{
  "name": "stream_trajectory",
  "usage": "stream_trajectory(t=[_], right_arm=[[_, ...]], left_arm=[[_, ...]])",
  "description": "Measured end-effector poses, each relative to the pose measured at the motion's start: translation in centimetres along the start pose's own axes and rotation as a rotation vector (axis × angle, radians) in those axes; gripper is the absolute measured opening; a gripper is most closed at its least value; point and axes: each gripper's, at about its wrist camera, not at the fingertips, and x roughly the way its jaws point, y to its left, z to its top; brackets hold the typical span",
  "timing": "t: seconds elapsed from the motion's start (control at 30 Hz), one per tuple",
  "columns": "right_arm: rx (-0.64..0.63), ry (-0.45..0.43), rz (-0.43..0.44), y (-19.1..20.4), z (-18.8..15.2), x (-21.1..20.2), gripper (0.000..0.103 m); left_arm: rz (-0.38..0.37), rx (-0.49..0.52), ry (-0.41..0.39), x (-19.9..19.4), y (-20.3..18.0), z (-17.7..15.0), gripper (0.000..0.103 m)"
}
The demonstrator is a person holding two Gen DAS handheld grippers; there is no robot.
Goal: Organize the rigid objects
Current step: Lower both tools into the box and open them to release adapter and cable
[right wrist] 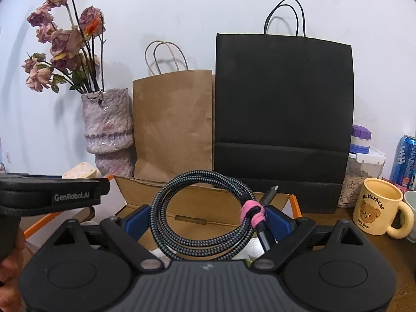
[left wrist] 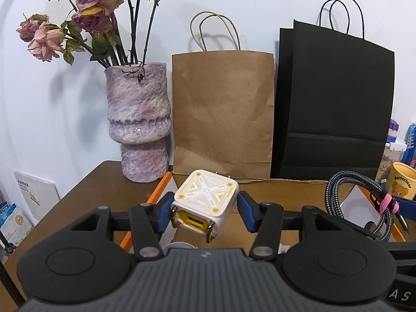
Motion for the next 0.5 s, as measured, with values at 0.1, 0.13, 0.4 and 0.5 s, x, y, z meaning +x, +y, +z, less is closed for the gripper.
stream_trajectory(t=[0.1, 0.13, 0.4, 0.5], right_arm=[[-0.007, 0.004, 0.002, 0.0, 0.1, 0.5, 0.093], [-0.01, 0.006, 0.002, 0.0, 0.1, 0.6, 0.093], [-0.014, 0.018, 0.002, 0.0, 0.0, 1.0, 0.093], [-0.012, 0.033, 0.002, -0.1, 0.0, 1.2, 0.094]], left_arm=[[0.006, 0.002, 0.003, 0.5, 0.1, 0.1, 0.054], [0.009, 0.002, 0.006, 0.6, 0.1, 0.1, 0.054], [0.022, 0.007, 0.025, 1.2, 0.2, -0.1, 0.054], [0.024, 0.004, 0.032, 1.4, 0.3, 0.1, 0.057]])
